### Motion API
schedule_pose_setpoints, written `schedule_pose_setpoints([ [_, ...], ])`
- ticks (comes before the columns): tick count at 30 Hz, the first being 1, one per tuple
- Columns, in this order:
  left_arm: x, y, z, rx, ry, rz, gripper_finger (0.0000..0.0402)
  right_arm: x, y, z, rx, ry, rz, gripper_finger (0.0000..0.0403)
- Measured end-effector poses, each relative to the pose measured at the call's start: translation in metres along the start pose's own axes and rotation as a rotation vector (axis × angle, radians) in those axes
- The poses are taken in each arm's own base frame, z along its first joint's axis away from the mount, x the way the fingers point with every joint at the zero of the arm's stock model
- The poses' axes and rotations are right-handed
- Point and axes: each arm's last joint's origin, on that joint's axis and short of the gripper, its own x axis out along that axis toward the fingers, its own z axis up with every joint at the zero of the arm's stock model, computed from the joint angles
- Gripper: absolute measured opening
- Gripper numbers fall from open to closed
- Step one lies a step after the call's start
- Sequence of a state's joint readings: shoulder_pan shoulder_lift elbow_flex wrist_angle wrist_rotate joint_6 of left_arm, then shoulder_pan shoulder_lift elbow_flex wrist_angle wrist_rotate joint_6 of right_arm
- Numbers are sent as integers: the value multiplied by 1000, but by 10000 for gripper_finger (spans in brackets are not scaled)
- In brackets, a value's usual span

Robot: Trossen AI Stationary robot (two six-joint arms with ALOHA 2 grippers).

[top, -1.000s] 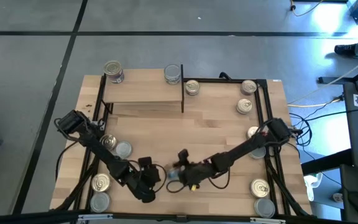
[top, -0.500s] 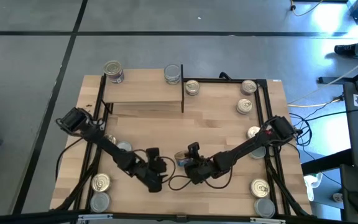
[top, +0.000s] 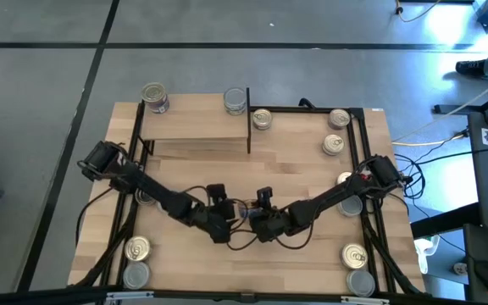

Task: Stack canned seafood by type on shelf
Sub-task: Put the blue tuna can on the shelf aligned with the other blue tuna can

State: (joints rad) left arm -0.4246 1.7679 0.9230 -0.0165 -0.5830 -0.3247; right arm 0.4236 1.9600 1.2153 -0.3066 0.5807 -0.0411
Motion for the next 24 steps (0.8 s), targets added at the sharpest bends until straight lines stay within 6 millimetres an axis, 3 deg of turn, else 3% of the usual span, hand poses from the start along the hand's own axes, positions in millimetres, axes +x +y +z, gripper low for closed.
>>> schedule_pose_setpoints([
  [9, 1, 1, 8, 112, -63, -11, 274, -1, -9, 11, 50, -41, 28, 192],
  [24, 2, 1, 8, 116, -54, -37, 274, -5, -19, 27, 96, -114, 3, 192],
])
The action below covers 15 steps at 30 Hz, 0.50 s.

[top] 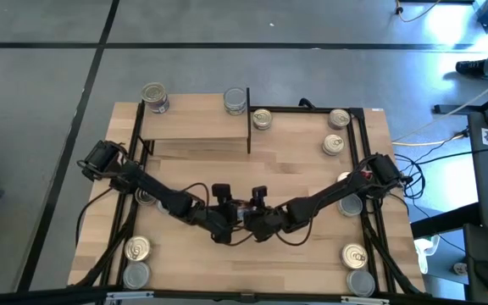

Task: Stack canned seafood by type on shelf
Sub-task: Put the blue tuna can on the shelf aligned with the other blue tuna can

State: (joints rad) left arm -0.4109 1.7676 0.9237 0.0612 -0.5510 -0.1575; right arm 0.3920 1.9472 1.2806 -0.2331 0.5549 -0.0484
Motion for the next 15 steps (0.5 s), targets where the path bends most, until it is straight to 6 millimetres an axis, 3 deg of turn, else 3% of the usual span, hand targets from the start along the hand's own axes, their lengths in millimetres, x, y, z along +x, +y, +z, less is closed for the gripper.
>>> schedule_pose_setpoints([
  [3, 0, 0, 0, 6, 0, 0, 257, 0, 0, 0, -2, 2, 3, 192],
  [8, -1, -1, -1, 37, 6, 12, 187, 0, 1, 0, 26, -6, 34, 192],
  [11, -1, -1, -2, 64, 12, 16, 180, 0, 1, 0, 26, -7, 39, 193],
  [15, -1, -2, -4, 52, 29, 2, 180, 0, 2, -1, -18, 3, 52, 257],
])
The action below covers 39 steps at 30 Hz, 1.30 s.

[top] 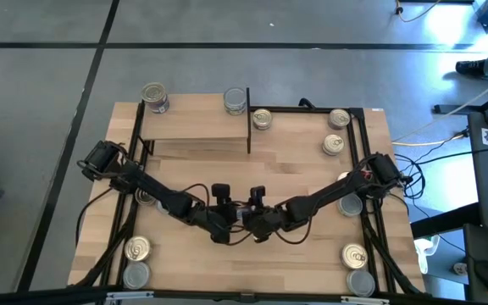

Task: Stack canned seafood by type on shelf
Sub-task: Put the blue tuna can on the shelf aligned with the other blue tuna can

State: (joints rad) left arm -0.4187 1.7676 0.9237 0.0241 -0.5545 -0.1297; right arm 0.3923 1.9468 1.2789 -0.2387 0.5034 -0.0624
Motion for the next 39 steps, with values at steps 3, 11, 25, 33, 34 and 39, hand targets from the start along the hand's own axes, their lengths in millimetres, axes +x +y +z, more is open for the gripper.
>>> schedule_pose_setpoints([
  [3, -4, 3, -2, 18, 54, 19, 179, -12, -2, -1, -22, 32, -9, 314],
  [11, -46, 25, 16, 15, 140, 174, 179, -56, -2, -14, -95, 192, 24, 359],
  [25, -115, 91, 51, -22, 332, 429, 179, -31, 19, -85, 8, 263, -20, 362],
  [33, -142, 138, 58, -82, 522, 604, 179, -25, 22, -95, 63, 195, -35, 362],
  [34, -142, 143, 57, -103, 539, 627, 179, -25, 22, -95, 65, 188, -39, 362],
  [39, -136, 169, 53, -171, 592, 675, 179, -24, 22, -94, 64, 182, -45, 362],
])
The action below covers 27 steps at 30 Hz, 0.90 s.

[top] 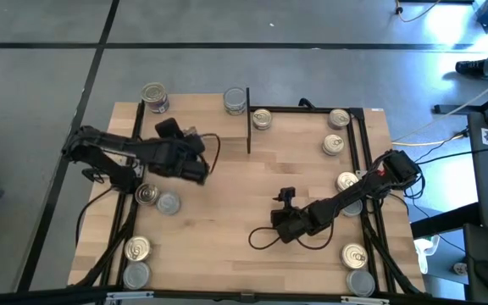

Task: Stack canned seafood by type on shelf
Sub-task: Put the blue tuna can on the shelf aligned with the other blue tuna can

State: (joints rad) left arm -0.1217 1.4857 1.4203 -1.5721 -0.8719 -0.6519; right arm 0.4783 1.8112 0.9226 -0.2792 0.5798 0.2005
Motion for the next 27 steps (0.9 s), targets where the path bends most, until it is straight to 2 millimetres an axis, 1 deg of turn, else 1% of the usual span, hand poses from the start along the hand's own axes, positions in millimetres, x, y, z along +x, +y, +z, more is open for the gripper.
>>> schedule_pose_setpoints([
  [8, 38, 24, 10, -84, 143, 72, 179, 0, 0, 0, 4, -6, 1, 362],
  [12, 55, 36, 11, -122, 214, 89, 179, 1, 1, 1, 7, -11, 2, 362],
  [16, 74, 41, 4, -117, 296, 120, 179, 1, 1, 1, 9, -13, 3, 362],
  [20, 93, 39, -8, -75, 382, 144, 179, 1, 1, 1, 11, -16, 4, 362],
  [27, 110, 38, -22, -59, 458, 182, 179, 1, 1, 2, 7, -26, 9, 362],
])
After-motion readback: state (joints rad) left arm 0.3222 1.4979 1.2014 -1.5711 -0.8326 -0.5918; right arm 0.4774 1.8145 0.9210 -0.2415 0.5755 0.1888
